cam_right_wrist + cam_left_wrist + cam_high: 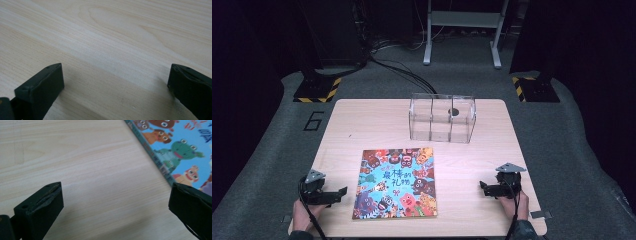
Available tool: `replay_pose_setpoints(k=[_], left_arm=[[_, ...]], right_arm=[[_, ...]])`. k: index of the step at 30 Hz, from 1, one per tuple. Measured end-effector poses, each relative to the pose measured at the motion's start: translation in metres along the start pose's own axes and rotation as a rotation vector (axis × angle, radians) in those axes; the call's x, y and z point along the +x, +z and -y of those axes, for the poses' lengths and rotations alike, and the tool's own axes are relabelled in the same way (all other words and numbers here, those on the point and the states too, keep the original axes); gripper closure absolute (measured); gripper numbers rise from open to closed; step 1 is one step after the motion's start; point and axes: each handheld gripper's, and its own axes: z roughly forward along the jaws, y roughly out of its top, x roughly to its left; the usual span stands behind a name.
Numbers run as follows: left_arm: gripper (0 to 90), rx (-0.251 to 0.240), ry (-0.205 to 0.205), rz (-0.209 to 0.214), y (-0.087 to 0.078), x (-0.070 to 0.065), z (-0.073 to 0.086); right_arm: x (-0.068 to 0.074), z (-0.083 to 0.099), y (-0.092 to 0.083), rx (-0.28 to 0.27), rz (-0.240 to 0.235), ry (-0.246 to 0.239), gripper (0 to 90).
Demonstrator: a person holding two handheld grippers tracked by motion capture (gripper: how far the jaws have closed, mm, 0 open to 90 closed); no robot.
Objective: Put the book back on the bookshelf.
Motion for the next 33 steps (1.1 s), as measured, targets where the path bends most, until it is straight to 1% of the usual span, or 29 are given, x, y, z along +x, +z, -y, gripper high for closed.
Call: replay_pose_setpoints(k=[1, 2, 3, 4, 5, 6, 7, 8, 11, 12, 13, 14, 15, 17, 18, 19, 21, 22, 23, 24, 25, 26, 27, 28, 29, 30, 31, 32, 33], left_arm=[[0.0, 0.005, 0.004, 0.004, -0.001, -0.002, -0.003], [0.0, -0.010, 0.005, 0.008, 0.001, -0.005, -0.006], [0.0, 0.008, 0.010, 0.026, 0.000, -0.007, -0.009], [0.0, -0.014, 0.015, 0.034, 0.001, -0.010, -0.012], [0.0, -0.013, 0.018, 0.052, 0.002, -0.013, -0.014], [0.0, -0.034, 0.014, 0.055, 0.004, -0.016, -0.016], [0.0, -0.025, 0.021, 0.064, 0.005, -0.017, -0.018], [0.0, -0.018, 0.016, 0.080, 0.008, -0.021, -0.020], [0.0, 0.008, 0.031, 0.093, 0.017, -0.029, -0.024], [0.0, 0.025, 0.045, 0.099, 0.018, -0.031, -0.025], [0.0, 0.018, 0.050, 0.101, 0.022, -0.035, -0.026], [0.0, 0.032, 0.056, 0.107, 0.024, -0.037, -0.027], [0.0, 0.036, 0.064, 0.100, 0.027, -0.040, -0.028], [0.0, 0.047, 0.072, 0.106, 0.033, -0.045, -0.029], [0.0, 0.048, 0.080, 0.101, 0.036, -0.048, -0.029], [0.0, 0.059, 0.090, 0.109, 0.037, -0.049, -0.030], [0.0, 0.054, 0.092, 0.112, 0.039, -0.051, -0.030], [0.0, 0.044, 0.096, 0.100, 0.042, -0.056, -0.031], [0.3, 0.061, 0.102, 0.114, 0.041, -0.057, -0.033], [2.6, 0.054, 0.121, 0.110, 0.042, -0.059, -0.033], [4.8, 0.039, 0.115, 0.111, 0.044, -0.061, -0.032], [5.7, 0.057, 0.126, 0.125, 0.044, -0.062, -0.033], [7.3, 0.038, 0.119, 0.123, 0.046, -0.064, -0.033], [9.2, 0.041, 0.128, 0.114, 0.047, -0.065, -0.033], [10.4, 0.054, 0.135, 0.128, 0.047, -0.065, -0.033], [11.3, 0.040, 0.119, 0.134, 0.049, -0.067, -0.033], [12.8, 0.051, 0.133, 0.126, 0.049, -0.067, -0.033], [13.0, 0.044, 0.133, 0.116, 0.050, -0.069, -0.032], [13.2, 0.054, 0.157, 0.108, 0.050, -0.069, -0.032]], right_arm=[[0.000, 0.000, 0.000, 0.000, 0.000, -0.001, 0.0], [0.000, 0.000, 0.000, 0.000, 0.000, 0.001, 0.3], [0.000, 0.000, 0.000, -0.003, -0.002, -0.001, 0.5], [0.000, 0.000, 0.000, -0.002, -0.001, -0.001, 0.5], [0.000, 0.000, 0.000, -0.002, -0.001, 0.000, 0.5], [0.000, 0.000, 0.000, -0.002, -0.001, 0.000, 0.5], [0.000, 0.000, 0.000, -0.002, -0.001, 0.000, 0.5], [0.000, 0.000, 0.000, -0.002, -0.001, -0.001, 0.6], [0.000, 0.000, 0.000, -0.004, 0.000, -0.003, 0.9], [-0.001, 0.000, 0.000, -0.004, 0.001, -0.005, 1.1], [-0.001, 0.000, 0.000, -0.005, 0.001, -0.004, 1.2], [-0.001, 0.000, 0.000, -0.004, 0.000, -0.006, 1.3], [-0.001, 0.000, 0.000, -0.003, -0.001, -0.006, 1.3], [-0.001, 0.000, 0.000, -0.003, -0.002, -0.006, 1.4], [-0.001, 0.000, 0.000, -0.003, -0.002, -0.008, 1.5], [-0.001, 0.000, 0.000, -0.004, -0.003, -0.008, 1.5], [-0.001, 0.000, 0.000, -0.004, -0.003, -0.008, 1.5], [-0.001, 0.000, 0.000, -0.003, -0.002, -0.008, 1.6], [-0.001, 0.000, 0.000, -0.003, -0.002, -0.006, 1.7], [-0.001, 0.000, 0.000, -0.004, -0.001, -0.007, 1.9], [-0.001, 0.000, 0.000, -0.005, -0.001, -0.009, 1.9], [-0.001, 0.000, 0.000, -0.006, -0.001, -0.009, 2.0], [-0.001, 0.000, 0.000, -0.007, -0.001, -0.008, 2.1], [-0.001, 0.000, 0.000, -0.008, 0.000, -0.008, 2.2], [-0.001, 0.000, 0.000, -0.009, 0.000, -0.011, 2.3], [-0.001, 0.000, 0.000, -0.009, 0.001, -0.010, 2.4], [-0.001, 0.000, 0.000, -0.009, 0.001, -0.009, 2.6], [-0.001, 0.000, 0.000, -0.009, 0.002, -0.008, 2.7], [-0.001, 0.000, 0.000, -0.009, 0.002, -0.008, 2.8]])
